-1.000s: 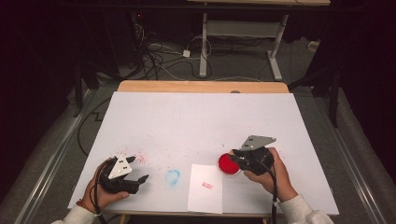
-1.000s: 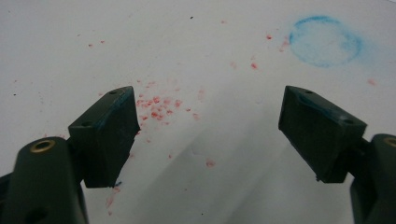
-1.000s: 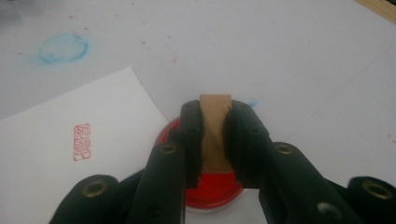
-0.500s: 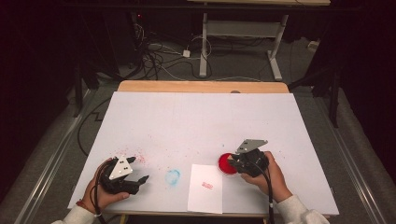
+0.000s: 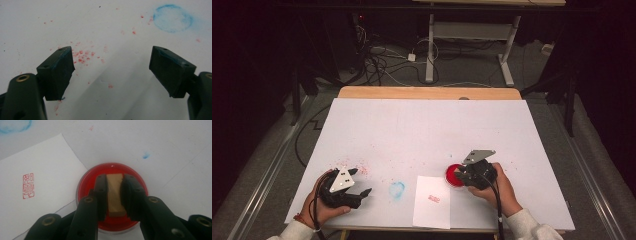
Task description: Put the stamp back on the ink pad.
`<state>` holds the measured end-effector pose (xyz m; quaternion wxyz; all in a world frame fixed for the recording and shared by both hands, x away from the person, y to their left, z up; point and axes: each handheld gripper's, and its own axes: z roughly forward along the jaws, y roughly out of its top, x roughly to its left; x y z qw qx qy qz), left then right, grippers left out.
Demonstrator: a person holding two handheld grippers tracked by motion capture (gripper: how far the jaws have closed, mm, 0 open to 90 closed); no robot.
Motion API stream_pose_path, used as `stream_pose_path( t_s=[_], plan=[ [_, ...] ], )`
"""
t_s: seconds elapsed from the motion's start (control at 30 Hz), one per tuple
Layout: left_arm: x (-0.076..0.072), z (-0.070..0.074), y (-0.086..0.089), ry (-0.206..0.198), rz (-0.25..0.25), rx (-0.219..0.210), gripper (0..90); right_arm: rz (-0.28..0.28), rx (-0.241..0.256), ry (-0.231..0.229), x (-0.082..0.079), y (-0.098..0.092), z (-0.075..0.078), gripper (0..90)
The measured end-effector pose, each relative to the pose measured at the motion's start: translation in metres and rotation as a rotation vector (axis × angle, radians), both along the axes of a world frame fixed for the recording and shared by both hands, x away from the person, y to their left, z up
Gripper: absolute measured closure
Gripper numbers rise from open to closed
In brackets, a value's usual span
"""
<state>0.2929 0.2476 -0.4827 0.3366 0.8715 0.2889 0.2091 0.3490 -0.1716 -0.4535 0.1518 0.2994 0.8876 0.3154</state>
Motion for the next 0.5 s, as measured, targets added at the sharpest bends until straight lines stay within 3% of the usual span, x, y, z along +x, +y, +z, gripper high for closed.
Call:
stream_pose_path(
  t_s=[0.5],
  plan=[
    [-0.0005, 0.0008, 0.0005, -0.004, 0.003, 0.002, 19.2, 0.001, 0.021, -0.02, -0.004, 0.0013, 0.0064, 64.6]
  ],
)
